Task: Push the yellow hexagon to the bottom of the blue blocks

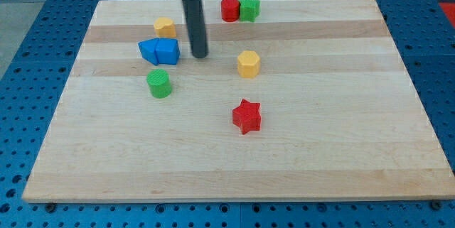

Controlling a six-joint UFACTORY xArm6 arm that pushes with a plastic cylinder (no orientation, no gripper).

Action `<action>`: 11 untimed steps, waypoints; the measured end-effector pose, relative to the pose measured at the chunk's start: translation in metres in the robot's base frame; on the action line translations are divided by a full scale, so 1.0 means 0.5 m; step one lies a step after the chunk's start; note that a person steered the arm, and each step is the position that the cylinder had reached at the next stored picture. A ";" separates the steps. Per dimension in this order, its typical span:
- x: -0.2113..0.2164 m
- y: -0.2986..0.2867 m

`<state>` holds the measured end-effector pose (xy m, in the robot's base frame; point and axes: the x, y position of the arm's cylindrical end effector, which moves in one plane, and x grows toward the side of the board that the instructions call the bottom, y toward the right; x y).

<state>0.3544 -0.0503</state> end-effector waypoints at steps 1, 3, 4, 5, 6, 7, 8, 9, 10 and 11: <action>0.000 0.144; 0.075 0.345; 0.088 0.283; 0.066 0.182; 0.059 0.086; 0.057 0.004; 0.058 0.000; 0.103 0.016; 0.110 -0.027; 0.089 -0.086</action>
